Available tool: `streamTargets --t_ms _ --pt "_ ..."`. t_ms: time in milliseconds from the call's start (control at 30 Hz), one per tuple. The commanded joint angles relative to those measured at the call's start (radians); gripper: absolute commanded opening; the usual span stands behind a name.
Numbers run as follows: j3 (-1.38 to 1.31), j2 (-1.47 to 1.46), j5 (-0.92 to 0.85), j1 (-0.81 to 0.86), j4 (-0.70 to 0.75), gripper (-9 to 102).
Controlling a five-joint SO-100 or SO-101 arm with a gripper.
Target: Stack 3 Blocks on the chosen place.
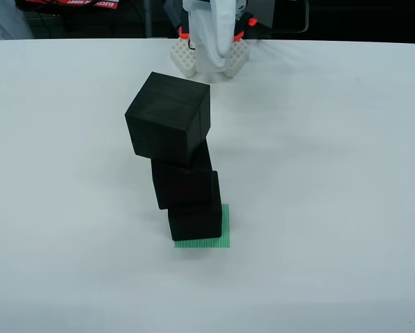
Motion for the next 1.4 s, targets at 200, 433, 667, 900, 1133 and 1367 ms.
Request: streamTargets --t_ms 200,433,667,900,1133,1367 --pt "0.086 0.009 0.121 0.049 0.003 0" --pt "0.163 0.009 0.193 0.081 0.006 0" --pt "0.221 0.008 0.215 0.126 0.006 0" --pt "0.308 0.006 0.25 0.133 0.006 0" --pt "0.324 0.006 0.252 0.132 0.017 0" --pt "0.324 0.006 0.245 0.12 0.014 0"
